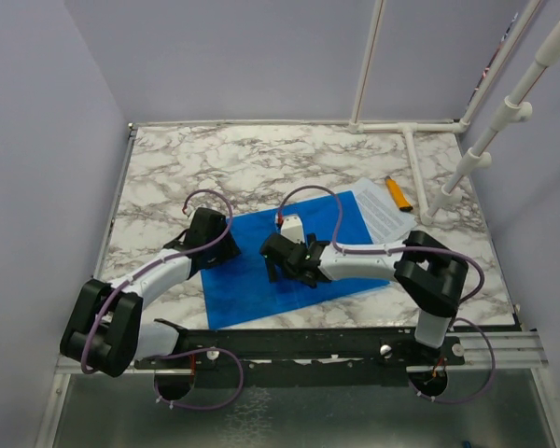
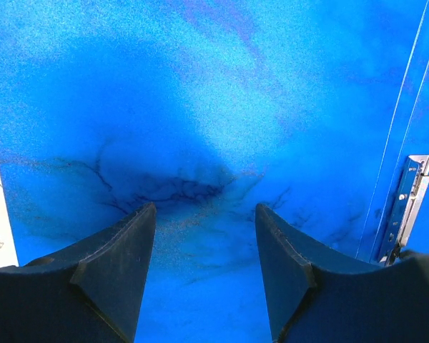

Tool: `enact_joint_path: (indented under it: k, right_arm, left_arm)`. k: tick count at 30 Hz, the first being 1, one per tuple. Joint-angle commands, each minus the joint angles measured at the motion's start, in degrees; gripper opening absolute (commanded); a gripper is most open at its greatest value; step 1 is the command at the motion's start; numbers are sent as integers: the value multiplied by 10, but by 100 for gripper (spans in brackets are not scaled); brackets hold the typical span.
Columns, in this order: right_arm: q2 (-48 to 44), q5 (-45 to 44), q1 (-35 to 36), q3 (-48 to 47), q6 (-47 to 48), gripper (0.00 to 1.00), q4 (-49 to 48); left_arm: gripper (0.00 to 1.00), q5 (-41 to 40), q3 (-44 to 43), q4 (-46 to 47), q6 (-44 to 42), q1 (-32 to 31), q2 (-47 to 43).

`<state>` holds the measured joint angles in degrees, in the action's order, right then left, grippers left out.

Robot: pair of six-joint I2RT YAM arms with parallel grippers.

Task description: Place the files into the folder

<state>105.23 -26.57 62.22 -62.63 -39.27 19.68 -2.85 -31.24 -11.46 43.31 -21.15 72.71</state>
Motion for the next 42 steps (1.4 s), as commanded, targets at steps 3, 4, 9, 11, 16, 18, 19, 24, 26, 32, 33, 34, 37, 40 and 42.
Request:
enact_joint_path:
  k: [3,4,9,11,16,18,19,24,26,32,33,34,37,40,42]
  right_arm:
    - [14,5,54,73,-62,99,165]
    - [9,6,62,76,-70,99,170]
    - [-11,3,99,88,-117,99,203]
    - [-19,-1,108,96,-134,99,218]
    - [-39,17,128,138,-171,97,224]
    - [-47,24,134,156,-185,97,218]
    - [-49,29,135,164,-190,97,211]
    - [-61,44,136,177,-194,97,183]
    - [-63,27,136,159,-191,97,192]
    - [-80,-21,122,96,-164,98,221]
    - [-87,-27,115,89,-155,98,222]
    - [-94,-29,104,82,-142,98,222]
    - [-114,-32,73,55,-99,98,213]
    - [-124,-24,43,24,-54,98,198]
    - [-127,-13,20,7,-25,98,179]
  left_arm:
    - [60,-6,28,-26,7,-4,3]
    - [60,-6,28,-26,7,-4,3]
    - [60,-5,28,-25,5,-4,-1]
    - [60,-4,30,-24,6,-4,-4]
    - [60,-2,39,-24,5,-4,-15]
    - [60,-4,43,-23,6,-4,-19]
    - [60,-4,44,-22,6,-4,-19]
    - [60,-1,43,-21,7,-4,-19]
    - [60,-1,40,-20,6,-4,-20]
    - [61,8,30,-21,4,-4,-26]
    - [61,9,26,-23,3,-4,-28]
    - [61,9,23,-24,1,-4,-29]
    - [64,10,6,-34,-7,-4,-32]
    - [66,10,-16,-52,-18,-3,-34]
    - [68,9,-30,-66,-24,-2,-39]
